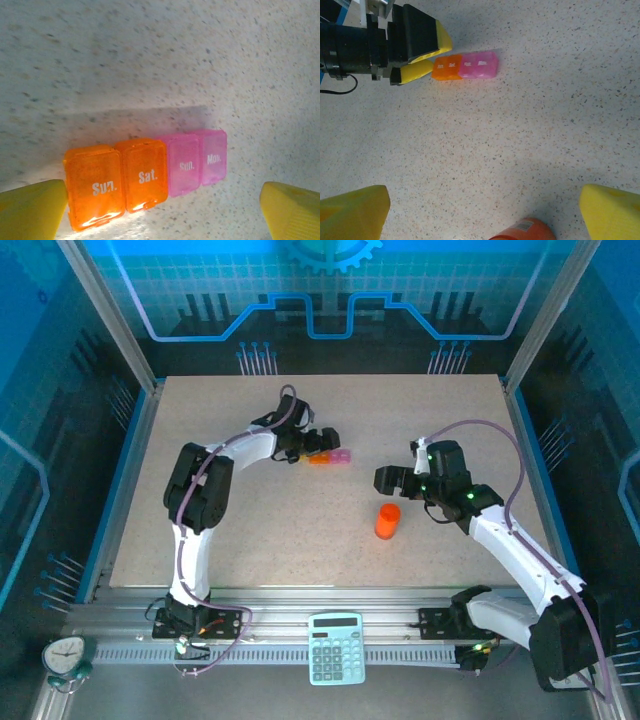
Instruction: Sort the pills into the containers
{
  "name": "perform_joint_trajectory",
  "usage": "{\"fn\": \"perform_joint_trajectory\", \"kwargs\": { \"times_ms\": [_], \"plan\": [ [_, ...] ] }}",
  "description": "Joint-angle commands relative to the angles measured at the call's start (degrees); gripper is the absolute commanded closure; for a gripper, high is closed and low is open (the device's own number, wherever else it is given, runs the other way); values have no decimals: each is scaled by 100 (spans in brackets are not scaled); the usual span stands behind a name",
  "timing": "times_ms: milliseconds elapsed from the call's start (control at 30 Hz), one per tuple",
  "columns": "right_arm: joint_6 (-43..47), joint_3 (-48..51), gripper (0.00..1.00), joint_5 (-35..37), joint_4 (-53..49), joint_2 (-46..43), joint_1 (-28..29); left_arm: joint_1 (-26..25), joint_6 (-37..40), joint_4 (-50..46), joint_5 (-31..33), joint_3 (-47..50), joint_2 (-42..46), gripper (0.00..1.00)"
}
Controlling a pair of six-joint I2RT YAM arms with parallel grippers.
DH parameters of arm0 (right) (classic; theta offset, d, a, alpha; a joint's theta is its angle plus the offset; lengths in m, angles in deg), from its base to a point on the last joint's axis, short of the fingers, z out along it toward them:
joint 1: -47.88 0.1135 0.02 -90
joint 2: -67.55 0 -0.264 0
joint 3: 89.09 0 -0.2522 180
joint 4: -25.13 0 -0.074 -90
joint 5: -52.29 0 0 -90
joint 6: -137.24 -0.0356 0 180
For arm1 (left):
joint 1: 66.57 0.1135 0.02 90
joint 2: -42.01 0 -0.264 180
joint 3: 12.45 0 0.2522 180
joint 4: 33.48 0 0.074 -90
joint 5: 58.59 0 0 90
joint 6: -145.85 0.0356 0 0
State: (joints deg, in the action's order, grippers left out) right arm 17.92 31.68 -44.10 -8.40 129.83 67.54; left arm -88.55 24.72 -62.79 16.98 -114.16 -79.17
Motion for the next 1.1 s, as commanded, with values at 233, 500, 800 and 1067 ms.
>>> {"fn": "perform_joint_trajectory", "kwargs": {
  "times_ms": [233,500,800,1067],
  "plan": [
    [595,-459,2,630,-1407,-51,548,-24,91,331,184,686,981,1],
    [755,-710,1,1272,-1859,17,1128,156,-7,817,612,1729,1966,1],
    [791,-1548,1,1070,-1678,787,1409,620,-509,1310,764,2965,2971,1],
    [298,-3054,3,873,-1353,2654,1418,1215,-626,1201,780,3549,3573,1]
  ]
}}
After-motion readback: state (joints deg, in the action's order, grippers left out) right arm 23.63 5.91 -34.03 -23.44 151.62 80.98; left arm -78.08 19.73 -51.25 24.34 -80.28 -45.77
